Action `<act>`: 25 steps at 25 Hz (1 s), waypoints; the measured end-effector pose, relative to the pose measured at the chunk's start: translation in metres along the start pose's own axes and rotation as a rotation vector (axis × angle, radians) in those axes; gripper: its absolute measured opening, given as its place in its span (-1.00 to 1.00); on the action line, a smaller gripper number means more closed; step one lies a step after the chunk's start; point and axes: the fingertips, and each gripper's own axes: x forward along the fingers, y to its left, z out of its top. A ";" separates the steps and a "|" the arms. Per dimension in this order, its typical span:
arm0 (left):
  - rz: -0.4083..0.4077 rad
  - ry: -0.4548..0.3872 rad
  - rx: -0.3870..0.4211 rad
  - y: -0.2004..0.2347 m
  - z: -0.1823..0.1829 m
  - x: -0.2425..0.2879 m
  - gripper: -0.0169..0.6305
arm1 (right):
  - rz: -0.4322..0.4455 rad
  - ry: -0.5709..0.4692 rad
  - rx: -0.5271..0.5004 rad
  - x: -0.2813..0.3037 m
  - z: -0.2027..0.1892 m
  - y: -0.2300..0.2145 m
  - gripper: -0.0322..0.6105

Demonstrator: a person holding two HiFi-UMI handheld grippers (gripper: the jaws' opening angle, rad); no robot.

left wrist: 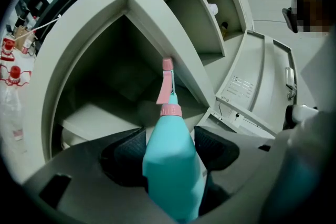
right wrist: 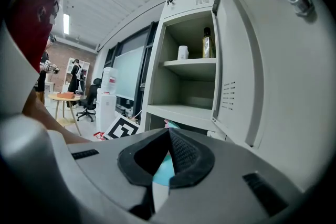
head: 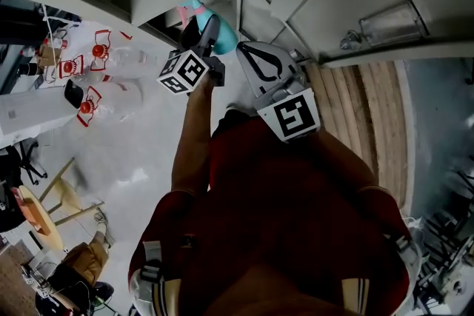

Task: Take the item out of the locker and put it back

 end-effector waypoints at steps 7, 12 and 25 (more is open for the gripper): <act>0.007 0.007 0.000 0.007 -0.001 0.013 -0.04 | -0.009 0.010 0.002 0.003 -0.005 -0.007 -0.91; 0.013 0.015 -0.005 0.011 -0.004 0.020 -0.04 | -0.007 0.022 -0.003 0.005 -0.008 -0.008 -0.91; 0.043 -0.017 0.067 0.024 0.012 0.037 -0.04 | -0.019 0.039 0.002 0.011 -0.017 -0.013 -0.91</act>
